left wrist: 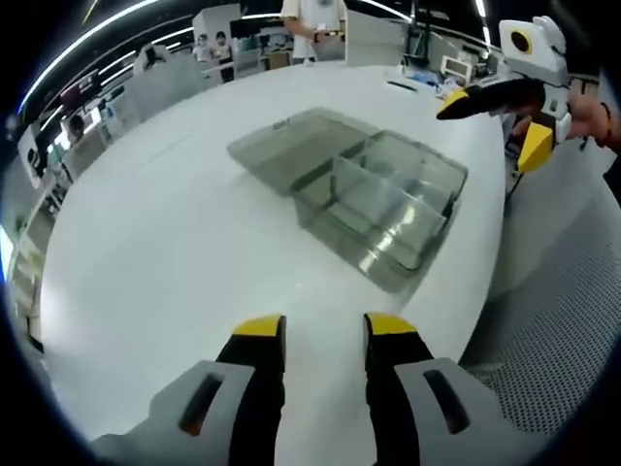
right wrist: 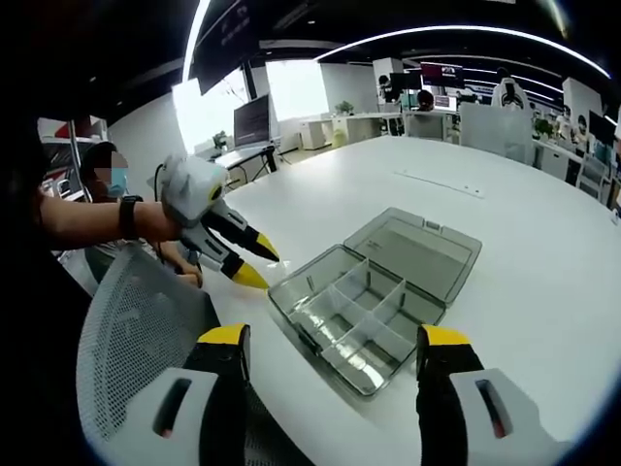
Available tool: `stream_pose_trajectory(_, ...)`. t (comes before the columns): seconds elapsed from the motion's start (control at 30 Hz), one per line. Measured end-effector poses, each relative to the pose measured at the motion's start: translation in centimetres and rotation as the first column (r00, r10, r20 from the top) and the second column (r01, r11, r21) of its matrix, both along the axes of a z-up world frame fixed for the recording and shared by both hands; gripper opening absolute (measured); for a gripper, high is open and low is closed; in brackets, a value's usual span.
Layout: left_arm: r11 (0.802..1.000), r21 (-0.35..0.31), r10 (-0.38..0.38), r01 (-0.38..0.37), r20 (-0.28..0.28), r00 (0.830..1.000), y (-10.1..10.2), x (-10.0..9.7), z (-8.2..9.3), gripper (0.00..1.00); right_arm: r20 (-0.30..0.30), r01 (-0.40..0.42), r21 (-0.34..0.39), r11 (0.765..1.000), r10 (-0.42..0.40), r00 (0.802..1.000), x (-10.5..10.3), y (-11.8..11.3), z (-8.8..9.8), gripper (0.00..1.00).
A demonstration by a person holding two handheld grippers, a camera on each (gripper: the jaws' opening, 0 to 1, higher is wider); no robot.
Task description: Insert the divider into the dual guide fixture by aligning both edges with the guide slots and pushing it downward to the bottom, including one-sided entry, uneven engagement, binding, and posture correction.
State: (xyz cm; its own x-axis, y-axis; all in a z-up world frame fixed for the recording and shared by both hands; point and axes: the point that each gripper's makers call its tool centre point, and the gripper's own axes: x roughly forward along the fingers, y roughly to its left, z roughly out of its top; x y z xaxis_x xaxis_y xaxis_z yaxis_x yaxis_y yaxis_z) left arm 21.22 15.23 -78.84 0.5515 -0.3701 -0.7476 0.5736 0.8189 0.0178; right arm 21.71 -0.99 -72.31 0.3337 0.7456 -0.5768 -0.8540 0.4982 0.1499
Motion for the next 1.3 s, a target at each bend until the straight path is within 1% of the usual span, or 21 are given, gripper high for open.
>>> stream_pose_trajectory(0.17,1.000,-0.015,0.014,-0.014,0.024,1.000,-0.1,0.1,0.8,0.30,-0.010,0.003,0.001,1.000,-0.003,1.000,-0.1,0.1,0.0,0.66)
stream_pose_trajectory(0.27,0.999,-0.027,0.024,-0.023,0.042,0.999,-0.2,0.2,1.3,0.30,-0.009,0.008,0.014,1.000,-0.008,1.000,-0.1,0.2,0.2,0.66)
stream_pose_trajectory(0.47,0.999,-0.036,0.024,-0.022,0.073,0.997,-0.8,0.3,2.4,0.30,-0.035,0.025,0.047,0.999,-0.023,0.999,0.0,0.5,0.7,0.63)
stream_pose_trajectory(0.67,0.998,-0.053,0.041,-0.036,0.099,0.994,-1.1,0.4,3.2,0.30,-0.048,0.016,0.043,0.999,-0.014,0.999,-0.1,1.0,0.9,0.61)
stream_pose_trajectory(0.87,0.997,-0.066,0.050,-0.041,0.130,0.990,-1.5,0.4,4.3,0.30,-0.085,0.014,0.062,0.998,-0.008,0.996,-0.2,1.5,1.2,0.57)
stream_pose_trajectory(0.93,0.997,-0.061,0.045,-0.036,0.142,0.989,-1.7,0.3,4.6,0.30,-0.092,0.012,0.073,0.997,-0.005,0.996,-0.2,1.7,1.4,0.57)
stream_pose_trajectory(0.97,0.997,-0.062,0.043,-0.035,0.145,0.988,-1.8,0.3,4.8,0.30,-0.092,0.000,0.078,0.997,0.007,0.996,-0.2,2.3,1.7,0.56)
stream_pose_trajectory(1.0,0.998,-0.064,0.033,-0.022,0.164,0.986,-2.5,0.4,5.4,0.30,-0.092,0.000,0.079,0.997,0.007,0.996,-0.1,2.3,1.7,0.56)
stream_pose_trajectory(1.03,0.997,-0.069,0.031,-0.019,0.172,0.985,-2.8,0.4,5.6,0.30,-0.094,-0.001,0.082,0.997,0.008,0.996,-0.1,2.4,1.7,0.56)
stream_pose_trajectory(1.1,0.997,-0.075,0.029,-0.016,0.183,0.983,-3.2,0.4,5.9,0.30,-0.112,0.004,0.102,0.995,0.007,0.994,-0.2,2.6,1.9,0.55)
stream_pose_trajectory(1.2,0.997,-0.072,0.021,-0.007,0.194,0.981,-3.7,0.4,6.1,0.30,-0.117,0.010,0.114,0.993,0.004,0.993,-0.1,2.8,2.0,0.54)
stream_pose_trajectory(1.23,0.997,-0.079,0.023,-0.006,0.207,0.978,-4.0,0.5,6.3,0.30,-0.120,0.008,0.116,0.993,0.006,0.993,-0.1,2.9,2.0,0.53)
stream_pose_trajectory(1.3,0.996,-0.085,0.018,-0.001,0.208,0.978,-4.4,0.4,6.4,0.30,-0.125,0.009,0.121,0.993,0.006,0.992,-0.1,3.1,2.1,0.53)
